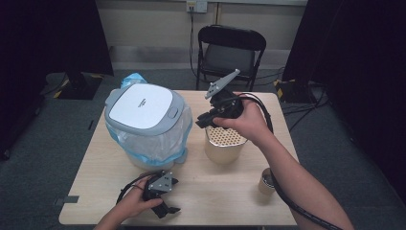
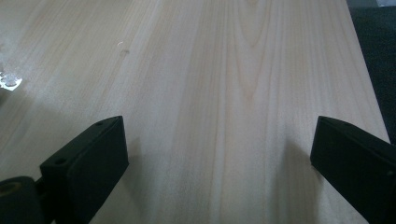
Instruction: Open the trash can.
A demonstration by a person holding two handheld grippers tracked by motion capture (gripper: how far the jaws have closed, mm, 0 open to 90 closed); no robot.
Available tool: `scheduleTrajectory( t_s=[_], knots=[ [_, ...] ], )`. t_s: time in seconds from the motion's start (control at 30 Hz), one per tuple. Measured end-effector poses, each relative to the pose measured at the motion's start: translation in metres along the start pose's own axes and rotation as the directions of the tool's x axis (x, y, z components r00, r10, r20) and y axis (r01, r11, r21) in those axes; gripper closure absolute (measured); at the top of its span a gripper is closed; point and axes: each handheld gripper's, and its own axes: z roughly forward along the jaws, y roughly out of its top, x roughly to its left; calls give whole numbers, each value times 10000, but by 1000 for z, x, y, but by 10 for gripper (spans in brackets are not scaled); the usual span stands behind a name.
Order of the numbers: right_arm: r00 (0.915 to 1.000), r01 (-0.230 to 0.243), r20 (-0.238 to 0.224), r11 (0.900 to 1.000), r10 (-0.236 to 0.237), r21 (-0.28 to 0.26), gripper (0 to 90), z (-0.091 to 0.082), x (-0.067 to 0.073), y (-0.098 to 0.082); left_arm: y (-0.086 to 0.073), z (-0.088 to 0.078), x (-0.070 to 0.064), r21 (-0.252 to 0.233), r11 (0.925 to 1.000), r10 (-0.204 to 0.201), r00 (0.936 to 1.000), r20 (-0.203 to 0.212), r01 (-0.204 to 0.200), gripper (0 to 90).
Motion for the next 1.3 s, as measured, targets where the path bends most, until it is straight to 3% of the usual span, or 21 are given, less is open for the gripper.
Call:
scheduleTrajectory(
  t_s=[0.6,1.3],
  knots=[
    [9999,13,110,9990,-8,-437,803,15,-4,29,0,0,0,0,10000,6,10000,-8,-6,34],
    [9988,339,357,9990,-328,-306,825,40,-5,59,0,0,0,-5,10000,4,10000,-7,-4,34]
  ],
)
